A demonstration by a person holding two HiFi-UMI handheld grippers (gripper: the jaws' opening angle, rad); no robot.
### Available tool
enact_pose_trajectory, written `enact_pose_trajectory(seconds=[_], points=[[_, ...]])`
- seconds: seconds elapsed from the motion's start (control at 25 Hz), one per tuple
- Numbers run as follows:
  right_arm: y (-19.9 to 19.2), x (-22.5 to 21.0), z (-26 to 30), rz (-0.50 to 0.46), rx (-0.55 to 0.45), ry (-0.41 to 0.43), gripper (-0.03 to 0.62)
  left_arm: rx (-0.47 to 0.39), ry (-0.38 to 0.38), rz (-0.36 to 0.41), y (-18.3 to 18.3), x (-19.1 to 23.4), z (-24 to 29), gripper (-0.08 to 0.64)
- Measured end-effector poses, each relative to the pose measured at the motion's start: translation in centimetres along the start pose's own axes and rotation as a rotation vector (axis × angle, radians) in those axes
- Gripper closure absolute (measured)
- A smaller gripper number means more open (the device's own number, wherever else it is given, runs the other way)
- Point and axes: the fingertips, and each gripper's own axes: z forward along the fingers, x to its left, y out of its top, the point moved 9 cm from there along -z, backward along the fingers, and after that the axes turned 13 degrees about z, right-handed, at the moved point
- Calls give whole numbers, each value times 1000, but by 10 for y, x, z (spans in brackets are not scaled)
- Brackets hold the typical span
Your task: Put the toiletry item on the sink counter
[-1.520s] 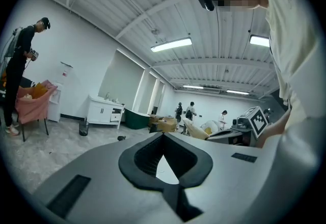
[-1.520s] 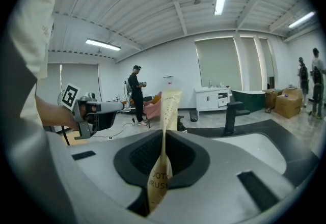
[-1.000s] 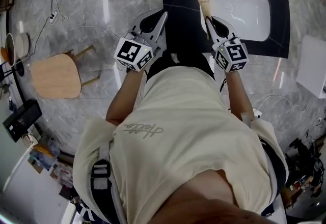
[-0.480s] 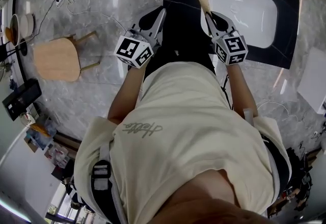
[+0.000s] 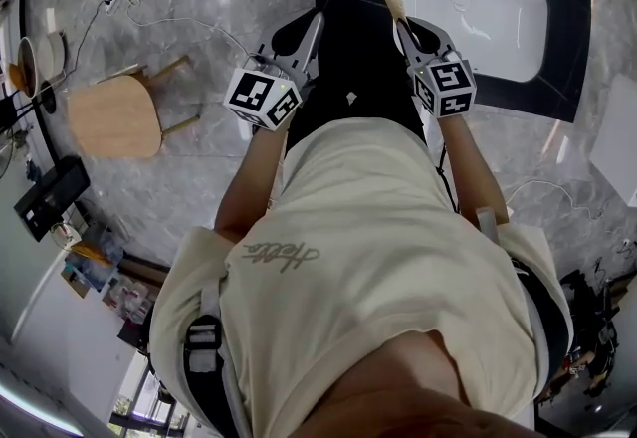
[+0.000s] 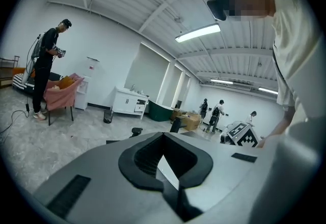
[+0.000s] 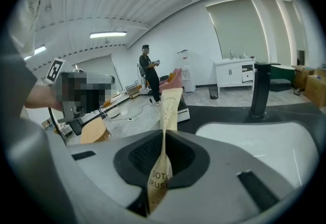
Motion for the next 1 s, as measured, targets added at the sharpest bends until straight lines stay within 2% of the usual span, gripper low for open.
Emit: enact_pose_trajectory(seconds=[0.44,0.6,0.88,1.0], points=[[-19,9,31,29,56,-89,575,5,-41,-8,-13,27,7,557],[-28,13,47,26,92,-149,575,18,-57,-31,-23,35,3,557],[-47,13,72,59,139,-203,575,31,-60,-45,-36,56,-3,557],[-56,10,80,100,141,-252,575,29,-61,-45,-35,65,-8,557]])
